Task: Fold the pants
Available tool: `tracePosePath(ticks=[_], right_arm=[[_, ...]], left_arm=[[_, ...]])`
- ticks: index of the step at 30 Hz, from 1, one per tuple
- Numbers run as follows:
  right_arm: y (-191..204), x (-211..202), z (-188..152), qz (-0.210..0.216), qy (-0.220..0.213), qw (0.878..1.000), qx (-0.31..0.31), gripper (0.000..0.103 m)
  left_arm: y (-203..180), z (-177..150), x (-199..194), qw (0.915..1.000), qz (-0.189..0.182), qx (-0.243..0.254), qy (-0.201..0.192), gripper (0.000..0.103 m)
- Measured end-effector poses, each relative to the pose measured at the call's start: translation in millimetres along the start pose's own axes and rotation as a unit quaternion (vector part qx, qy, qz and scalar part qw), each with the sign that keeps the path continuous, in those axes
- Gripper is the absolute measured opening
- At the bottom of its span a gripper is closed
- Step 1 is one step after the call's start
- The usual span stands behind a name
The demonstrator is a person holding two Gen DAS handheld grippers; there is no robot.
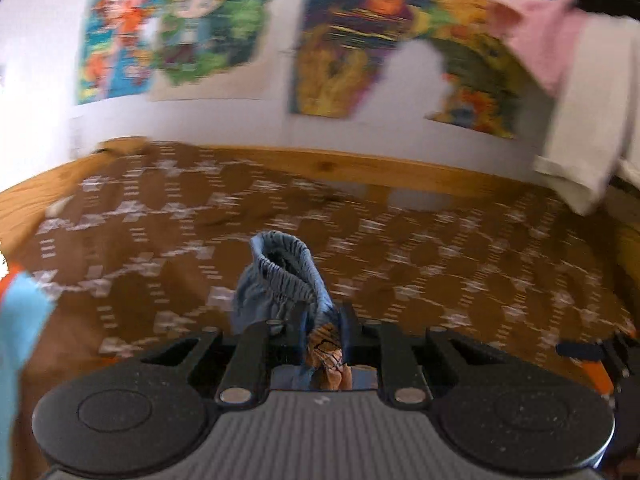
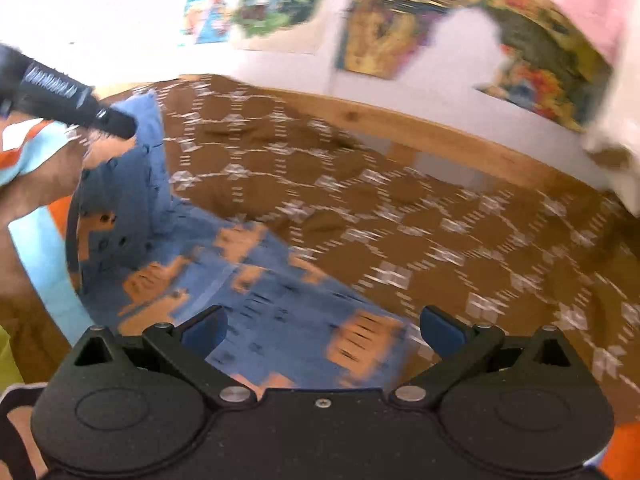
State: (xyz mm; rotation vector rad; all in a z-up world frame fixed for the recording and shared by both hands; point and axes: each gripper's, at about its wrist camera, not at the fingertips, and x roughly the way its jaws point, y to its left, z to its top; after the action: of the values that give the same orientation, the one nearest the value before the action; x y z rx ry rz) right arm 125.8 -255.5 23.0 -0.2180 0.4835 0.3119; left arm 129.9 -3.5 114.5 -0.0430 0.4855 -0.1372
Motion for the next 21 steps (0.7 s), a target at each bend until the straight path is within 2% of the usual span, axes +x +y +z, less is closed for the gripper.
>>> tracePosePath(ticks=[6, 9, 13, 16, 18, 21], right_arm=[[-68.0, -22.3, -20.0, -0.03, 0.005, 0.994, 0.108, 0.102], [-87.4, -21.3, -28.4, -0.043, 0.008, 0.991, 0.128, 0.102], [-99.8, -15.3, -37.0, -0.04, 0.01, 0.988, 0.152, 0.102], [-100.0, -7.8, -43.9, -0.02, 0.015, 0.984, 0.174, 0.102], [-95.6, -4.2, -45.2, -0.014, 0.018, 0.985, 0.17, 0.102], [-86.8, 0.2, -44.7, 0.0, 0.014, 0.988, 0.153, 0.102]], left_arm=[[-52.8, -13.8, 18.5, 0.9942, -0.068, 0.08, 0.024, 0.018], [-75.7, -27.0, 38.2, 0.988, -0.087, 0.117, 0.05, 0.018], [-98.3, -46.0, 67.7, 0.981, -0.106, 0.136, 0.089, 0.022], [-107.7, -58.5, 73.0, 0.9757, -0.12, 0.151, 0.103, 0.03], [-107.5, -66.0, 69.5, 0.9735, -0.121, 0.165, 0.103, 0.045], [-101.9, -70.7, 63.8, 0.9701, -0.119, 0.184, 0.104, 0.048]])
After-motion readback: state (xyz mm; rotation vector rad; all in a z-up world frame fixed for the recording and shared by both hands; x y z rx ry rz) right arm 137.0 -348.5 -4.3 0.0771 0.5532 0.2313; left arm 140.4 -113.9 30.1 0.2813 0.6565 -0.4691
